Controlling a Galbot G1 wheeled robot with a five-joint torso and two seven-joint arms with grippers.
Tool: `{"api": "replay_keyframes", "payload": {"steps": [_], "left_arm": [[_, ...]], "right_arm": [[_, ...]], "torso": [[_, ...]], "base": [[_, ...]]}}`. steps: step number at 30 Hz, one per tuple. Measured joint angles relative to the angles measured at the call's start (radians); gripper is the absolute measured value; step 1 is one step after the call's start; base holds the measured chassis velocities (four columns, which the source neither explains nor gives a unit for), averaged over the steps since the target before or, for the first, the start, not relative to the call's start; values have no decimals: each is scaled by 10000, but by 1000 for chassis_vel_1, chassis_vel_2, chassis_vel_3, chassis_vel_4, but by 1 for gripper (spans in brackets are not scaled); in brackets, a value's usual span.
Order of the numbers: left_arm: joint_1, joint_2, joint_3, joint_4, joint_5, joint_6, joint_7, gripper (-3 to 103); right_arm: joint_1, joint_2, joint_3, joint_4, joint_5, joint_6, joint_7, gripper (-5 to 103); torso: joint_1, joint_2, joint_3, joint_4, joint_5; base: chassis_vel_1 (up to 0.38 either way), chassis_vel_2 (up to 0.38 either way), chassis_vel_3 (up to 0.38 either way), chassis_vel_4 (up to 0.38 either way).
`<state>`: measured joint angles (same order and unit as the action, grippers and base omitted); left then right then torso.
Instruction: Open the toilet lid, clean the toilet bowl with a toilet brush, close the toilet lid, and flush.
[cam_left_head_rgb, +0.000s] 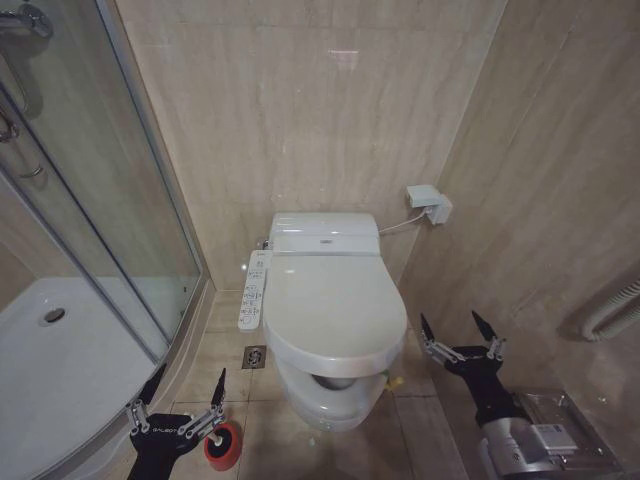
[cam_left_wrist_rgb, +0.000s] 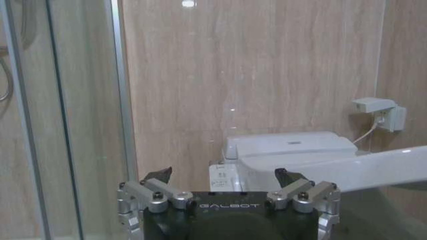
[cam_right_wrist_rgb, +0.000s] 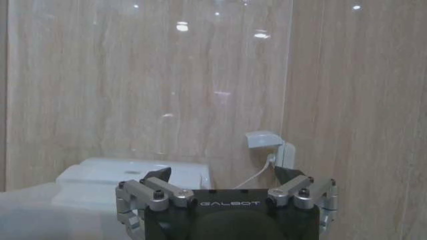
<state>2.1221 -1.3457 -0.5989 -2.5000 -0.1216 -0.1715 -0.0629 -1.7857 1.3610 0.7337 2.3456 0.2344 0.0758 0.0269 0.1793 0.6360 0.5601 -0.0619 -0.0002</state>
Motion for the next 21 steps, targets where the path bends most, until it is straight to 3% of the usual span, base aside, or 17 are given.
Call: {"api": "replay_keyframes", "payload": {"steps": [2, 3, 5, 6, 8, 9, 10, 12, 14, 21], "left_arm": [[0, 0, 0, 0, 0, 0, 0, 100], [0, 0, 0, 0, 0, 0, 0, 100], [0, 0, 0, 0, 0, 0, 0, 100], [0, 0, 0, 0, 0, 0, 0, 100], [0, 0, 0, -1, 0, 0, 0, 100], [0, 0, 0, -1, 0, 0, 0, 100], [0, 0, 1, 0, 0, 0, 0, 100], [0, 0, 0, 0, 0, 0, 0, 100], [0, 0, 0, 0, 0, 0, 0, 100], [0, 0, 0, 0, 0, 0, 0, 100]], "right_arm": [[-64, 275, 269, -145, 331, 72, -840, 100], [-64, 275, 269, -145, 331, 72, -840, 100], [-21, 407, 860, -469, 912, 167, -2347, 100], [135, 431, 1401, -740, 1336, 172, -3491, 100], [387, 370, 1911, -990, 1755, 144, -4493, 100], [387, 370, 1911, -990, 1755, 144, -4493, 100], [598, 279, 2294, -1162, 2076, 30, -5203, 100], [767, 175, 2621, -1361, 2476, -84, -5746, 100], [786, 175, 2755, -1445, 2692, -175, -5801, 100], [335, 790, 2552, -1372, 2614, 11, -4590, 100]], "torso": [[0, 0, 0, -3, 0], [0, 0, 0, -3, 0], [0, 0, 0, -3, 0], [0, 0, 0, -3, 1], [0, 0, 0, -2, 3], [0, 0, 0, -2, 3], [0, 0, 0, 1, 2], [1, 0, 0, 2, 3], [1, 0, 0, 2, 2], [1, 0, 0, -4, 3]], "base": [[0, 0, 0, 0], [0, 0, 0, 0], [0, 0, 0, 0], [0, 0, 0, 0], [0, 0, 0, 0], [0, 0, 0, 0], [0, 0, 0, 0], [0, 0, 0, 0], [0, 0, 0, 0], [0, 0, 0, 0]]}}
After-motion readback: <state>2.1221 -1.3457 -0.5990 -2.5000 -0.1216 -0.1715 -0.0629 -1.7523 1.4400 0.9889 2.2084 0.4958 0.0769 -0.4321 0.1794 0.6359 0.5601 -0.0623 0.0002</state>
